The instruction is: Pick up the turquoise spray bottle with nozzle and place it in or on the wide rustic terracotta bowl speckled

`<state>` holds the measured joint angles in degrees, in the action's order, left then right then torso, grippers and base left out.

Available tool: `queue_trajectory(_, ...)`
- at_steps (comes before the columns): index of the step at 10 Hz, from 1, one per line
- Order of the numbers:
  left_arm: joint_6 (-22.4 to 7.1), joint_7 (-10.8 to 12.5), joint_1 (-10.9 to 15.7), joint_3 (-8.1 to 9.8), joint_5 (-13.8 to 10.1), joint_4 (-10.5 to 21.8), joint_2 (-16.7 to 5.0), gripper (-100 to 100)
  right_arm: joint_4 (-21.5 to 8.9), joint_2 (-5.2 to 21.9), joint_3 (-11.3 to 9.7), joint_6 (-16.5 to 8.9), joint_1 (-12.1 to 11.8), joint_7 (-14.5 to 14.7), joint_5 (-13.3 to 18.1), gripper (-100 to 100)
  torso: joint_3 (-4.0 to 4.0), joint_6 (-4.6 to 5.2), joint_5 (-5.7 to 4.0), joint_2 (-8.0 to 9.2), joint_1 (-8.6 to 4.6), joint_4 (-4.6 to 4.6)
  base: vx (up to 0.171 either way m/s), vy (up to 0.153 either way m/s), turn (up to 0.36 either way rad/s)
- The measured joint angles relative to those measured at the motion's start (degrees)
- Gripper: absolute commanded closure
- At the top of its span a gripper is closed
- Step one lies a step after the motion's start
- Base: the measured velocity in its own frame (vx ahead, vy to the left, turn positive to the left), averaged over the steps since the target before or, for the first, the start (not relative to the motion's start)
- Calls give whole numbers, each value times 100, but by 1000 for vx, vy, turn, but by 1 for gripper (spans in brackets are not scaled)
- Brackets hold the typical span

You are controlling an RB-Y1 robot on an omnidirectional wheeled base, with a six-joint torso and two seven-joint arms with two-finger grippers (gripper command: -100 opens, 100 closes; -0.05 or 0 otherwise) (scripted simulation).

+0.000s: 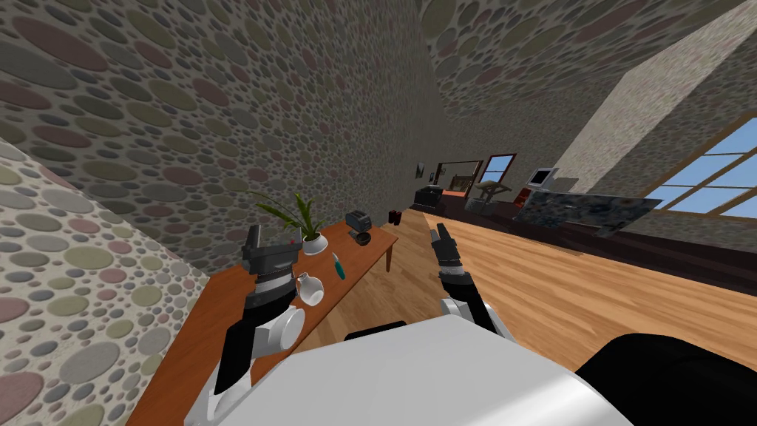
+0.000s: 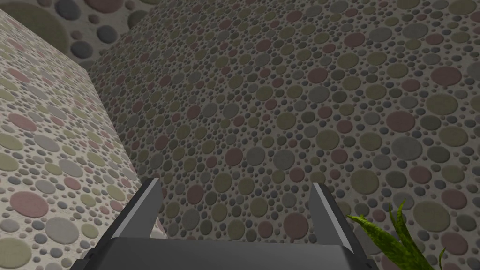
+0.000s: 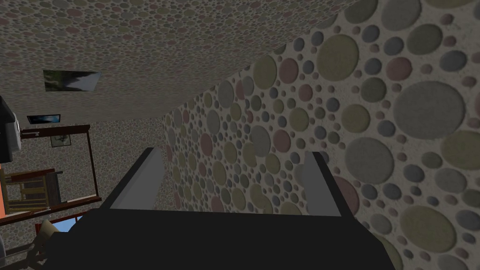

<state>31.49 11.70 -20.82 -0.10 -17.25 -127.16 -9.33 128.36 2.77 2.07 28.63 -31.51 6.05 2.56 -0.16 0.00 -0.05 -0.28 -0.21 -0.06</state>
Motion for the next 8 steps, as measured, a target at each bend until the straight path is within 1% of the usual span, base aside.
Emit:
queue_trajectory(1, 24, 144, 132, -16, -168, 207, -43, -100, 0, 0, 0, 0, 0, 0, 0, 0, 0, 1, 0, 0, 1, 0, 53, -56, 59)
queue_trajectory(3, 29, 434, 277, -54, -505, 501, -125, -100, 0, 0, 0, 0, 0, 0, 0, 0, 1, 0, 0, 2, 0, 0, 59, -63, 55)
queue_trajectory(5, -9, 721, 446, -53, -857, 780, -197, -100, 0, 0, 0, 0, 0, 0, 0, 0, 1, 0, -1, 3, -3, 0, 47, -70, 50)
queue_trajectory(8, -59, 1087, 689, -78, -1333, 1243, -243, -100, 0, 0, 0, 0, 0, 0, 0, 0, 3, 0, -2, 6, -6, 1, 47, -78, 47)
